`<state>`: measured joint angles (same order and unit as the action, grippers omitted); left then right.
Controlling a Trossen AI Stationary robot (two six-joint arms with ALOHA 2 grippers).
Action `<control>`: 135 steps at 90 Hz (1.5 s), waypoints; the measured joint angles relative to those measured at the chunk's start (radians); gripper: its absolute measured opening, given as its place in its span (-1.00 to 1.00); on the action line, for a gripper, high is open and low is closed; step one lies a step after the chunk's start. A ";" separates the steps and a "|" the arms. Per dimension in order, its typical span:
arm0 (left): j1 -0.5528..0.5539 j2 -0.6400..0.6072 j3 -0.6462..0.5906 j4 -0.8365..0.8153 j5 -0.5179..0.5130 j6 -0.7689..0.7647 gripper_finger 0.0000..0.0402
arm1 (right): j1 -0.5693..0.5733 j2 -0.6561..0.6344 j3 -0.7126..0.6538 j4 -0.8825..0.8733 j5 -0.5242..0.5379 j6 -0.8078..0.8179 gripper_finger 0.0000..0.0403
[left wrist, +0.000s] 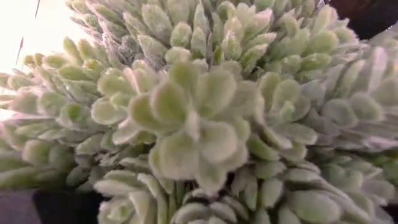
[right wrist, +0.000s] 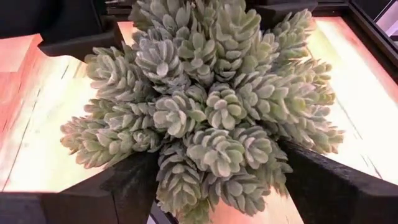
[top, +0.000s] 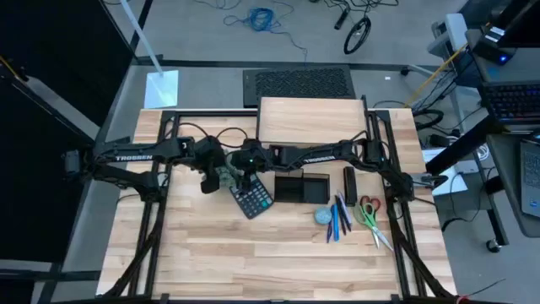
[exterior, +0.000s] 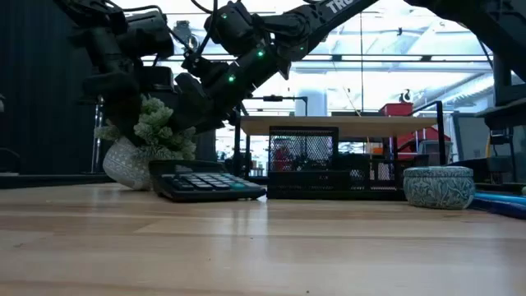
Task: Pick and place office supplies into organizer
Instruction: Remove the gray patterned vase plant from the wooden shelf
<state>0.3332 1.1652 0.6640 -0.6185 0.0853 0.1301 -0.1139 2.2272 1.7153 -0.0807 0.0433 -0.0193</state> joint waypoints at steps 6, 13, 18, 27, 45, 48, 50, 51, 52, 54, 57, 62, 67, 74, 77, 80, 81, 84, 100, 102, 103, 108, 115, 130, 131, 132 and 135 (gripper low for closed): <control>0.000 0.000 0.000 0.000 0.001 0.003 0.49 | 0.000 0.000 0.000 0.000 0.002 0.000 0.46; 0.000 0.000 0.000 0.001 0.002 0.004 0.49 | 0.000 0.000 0.000 0.002 0.001 0.000 0.46; 0.000 0.000 0.000 0.003 0.003 0.006 0.49 | 0.000 0.000 -0.001 0.002 0.002 0.000 0.46; 0.000 0.000 0.000 0.007 0.004 0.006 0.49 | 0.000 0.000 -0.002 0.003 0.002 0.000 0.46; 0.000 -0.001 0.000 0.016 0.007 0.034 0.49 | 0.002 0.000 -0.002 0.004 0.003 0.000 0.46; 0.000 -0.001 0.000 0.017 0.007 0.034 0.49 | 0.003 0.000 -0.002 0.005 0.003 0.000 0.46; 0.000 -0.001 0.000 0.019 0.007 0.034 0.49 | 0.004 0.000 -0.002 0.006 0.004 -0.001 0.46; 0.000 -0.001 0.000 0.019 0.007 0.034 0.49 | 0.004 0.000 -0.003 0.006 0.004 -0.001 0.46; 0.000 -0.001 0.000 0.020 0.007 0.034 0.49 | 0.004 0.000 -0.003 0.007 0.004 -0.001 0.46; 0.000 -0.001 0.000 0.020 0.007 0.034 0.49 | 0.005 0.000 -0.003 0.007 0.004 -0.002 0.46; 0.000 -0.001 0.000 0.022 0.007 0.034 0.49 | 0.005 0.000 -0.003 0.007 0.004 -0.004 0.46; -0.001 -0.001 0.000 0.025 0.007 0.034 0.49 | 0.005 0.000 -0.003 0.007 0.005 -0.006 0.46; -0.001 -0.001 0.000 0.028 0.006 0.034 0.49 | 0.005 -0.001 -0.003 0.007 0.005 -0.006 0.46; -0.001 -0.002 0.000 0.029 -0.005 0.035 0.49 | 0.005 -0.001 -0.003 0.008 0.008 -0.007 0.46; -0.001 -0.002 0.000 0.031 -0.008 0.035 0.49 | 0.005 -0.001 -0.003 0.008 0.009 -0.007 0.46; -0.001 -0.002 0.000 0.031 -0.009 0.035 0.49 | 0.005 -0.001 -0.003 0.008 0.010 -0.007 0.46; -0.001 -0.002 0.000 0.031 -0.009 0.035 0.49 | 0.005 -0.001 -0.003 0.008 0.009 -0.007 0.46; -0.001 -0.002 0.000 0.031 -0.009 0.035 0.49 | 0.005 -0.001 -0.003 0.008 0.009 -0.007 0.46; -0.001 -0.002 0.000 0.030 0.014 0.032 0.65 | 0.005 -0.001 -0.003 0.010 0.007 -0.007 0.46; -0.001 -0.002 0.000 0.029 0.031 0.031 0.68 | 0.005 -0.001 -0.003 0.010 0.005 -0.007 0.46; -0.001 -0.002 0.000 0.028 0.042 0.034 0.70 | 0.005 -0.001 -0.003 0.010 0.003 -0.007 0.46; 0.000 -0.002 0.000 0.021 0.120 0.071 0.80 | 0.005 -0.002 -0.003 0.011 -0.005 -0.007 0.46; 0.000 -0.002 0.000 0.022 0.176 0.075 0.92 | 0.008 -0.003 -0.003 0.010 -0.006 -0.007 0.46; -0.001 -0.002 0.002 0.037 0.086 0.076 0.95 | 0.004 -0.003 -0.003 0.018 0.009 -0.008 0.46; -0.001 -0.002 0.002 0.037 0.081 0.072 0.94 | 0.003 -0.003 -0.003 0.018 0.009 -0.008 0.46; -0.001 -0.002 0.003 0.037 0.077 0.067 0.94 | 0.003 -0.003 -0.003 0.018 0.008 -0.008 0.46; -0.001 -0.002 0.003 0.037 0.075 0.056 0.93 | 0.003 -0.003 -0.003 0.018 0.009 -0.008 0.46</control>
<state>0.3325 1.1630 0.6670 -0.5817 0.1598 0.1858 -0.1106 2.2238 1.7119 -0.0623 0.0521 -0.0273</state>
